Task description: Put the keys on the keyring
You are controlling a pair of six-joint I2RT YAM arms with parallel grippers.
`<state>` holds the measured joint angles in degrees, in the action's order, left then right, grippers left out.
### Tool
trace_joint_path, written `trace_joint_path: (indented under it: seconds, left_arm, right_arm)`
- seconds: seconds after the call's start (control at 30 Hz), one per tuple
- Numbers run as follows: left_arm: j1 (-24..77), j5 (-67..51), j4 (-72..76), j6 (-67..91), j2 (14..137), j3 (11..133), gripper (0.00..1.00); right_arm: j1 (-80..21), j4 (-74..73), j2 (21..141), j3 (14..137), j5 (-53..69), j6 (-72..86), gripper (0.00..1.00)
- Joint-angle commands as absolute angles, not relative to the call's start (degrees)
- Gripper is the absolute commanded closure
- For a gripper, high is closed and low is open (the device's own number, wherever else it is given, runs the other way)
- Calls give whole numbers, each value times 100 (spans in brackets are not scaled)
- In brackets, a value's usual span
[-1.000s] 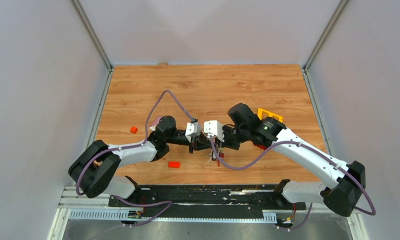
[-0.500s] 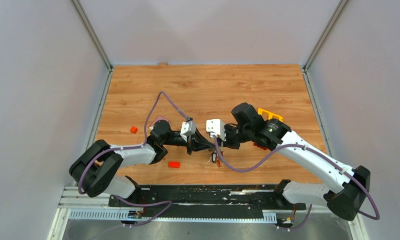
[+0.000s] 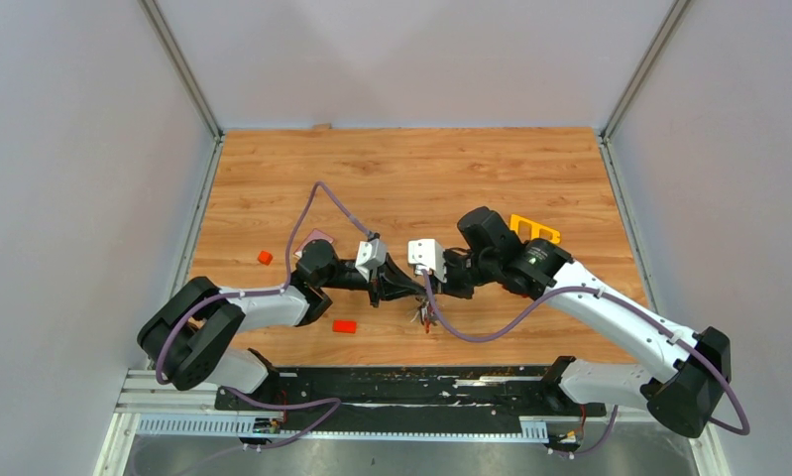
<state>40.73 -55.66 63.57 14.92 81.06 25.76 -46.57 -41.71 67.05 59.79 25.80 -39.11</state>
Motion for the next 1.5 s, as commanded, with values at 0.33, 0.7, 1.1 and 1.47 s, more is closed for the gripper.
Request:
trace_joint_path:
  seconds: [0.33, 0.7, 1.1, 1.47]
  left_arm:
    - [4062, -5631, 6112, 1066, 8081, 2764, 100]
    - [4065, -5405, 3893, -125, 7983, 3552, 84]
    - [4069, -5560, 4153, 92, 7968, 3578, 74]
    - [4034, -5704, 4592, 310, 7843, 3441, 73]
  right_arm:
    - [-4614, -4380, 6623, 6341, 2545, -4153, 100]
    - [-4690, -4599, 6949, 6678, 2310, -4026, 100]
    - [-4766, -4735, 7255, 6831, 2193, -4019, 100]
    - [-4770, -4729, 7224, 6686, 2188, -4025, 100]
